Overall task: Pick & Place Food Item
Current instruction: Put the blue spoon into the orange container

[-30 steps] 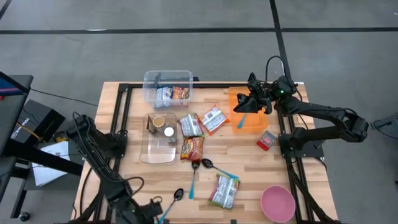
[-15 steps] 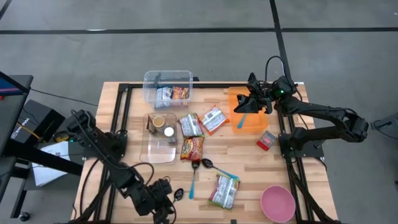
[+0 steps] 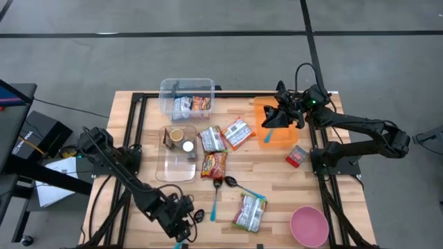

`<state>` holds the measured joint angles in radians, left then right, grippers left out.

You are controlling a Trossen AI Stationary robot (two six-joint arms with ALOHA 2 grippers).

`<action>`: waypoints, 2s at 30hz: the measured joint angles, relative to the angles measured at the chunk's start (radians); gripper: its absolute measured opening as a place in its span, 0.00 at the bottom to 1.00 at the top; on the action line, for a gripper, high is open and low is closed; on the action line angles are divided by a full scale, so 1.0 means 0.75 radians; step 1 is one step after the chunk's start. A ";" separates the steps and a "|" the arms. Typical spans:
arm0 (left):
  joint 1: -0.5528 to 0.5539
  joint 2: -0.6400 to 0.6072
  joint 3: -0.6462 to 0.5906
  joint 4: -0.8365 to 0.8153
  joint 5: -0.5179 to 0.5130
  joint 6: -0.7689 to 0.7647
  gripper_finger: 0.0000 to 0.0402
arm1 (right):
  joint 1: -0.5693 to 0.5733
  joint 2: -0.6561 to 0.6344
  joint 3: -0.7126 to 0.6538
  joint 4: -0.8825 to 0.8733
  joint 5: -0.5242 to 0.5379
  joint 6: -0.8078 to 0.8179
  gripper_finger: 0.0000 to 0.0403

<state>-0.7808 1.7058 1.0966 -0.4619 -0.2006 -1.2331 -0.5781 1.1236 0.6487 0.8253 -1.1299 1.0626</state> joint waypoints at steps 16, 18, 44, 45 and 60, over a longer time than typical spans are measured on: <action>-0.038 0.205 0.023 0.166 0.100 -0.248 0.45 | -0.031 0.000 0.000 -0.002 -0.075 -0.021 0.18; -0.032 0.227 0.050 0.107 0.097 -0.249 0.44 | -0.046 0.000 0.000 -0.002 -0.088 -0.021 0.18; 0.007 0.385 0.247 -0.158 0.043 -0.367 0.22 | -0.080 0.000 -0.001 -0.002 -0.129 -0.045 0.18; 0.007 0.385 0.247 -0.160 0.043 -0.367 0.22 | -0.080 0.000 -0.001 -0.002 -0.129 -0.052 0.18; 0.028 0.415 0.245 -0.152 0.092 -0.381 0.03 | -0.079 0.000 -0.001 -0.002 -0.129 -0.091 0.18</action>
<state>-0.7602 2.0168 1.2801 -0.5759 -0.1317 -1.5185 -0.6372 1.1236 0.6483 0.8238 -1.2270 0.9943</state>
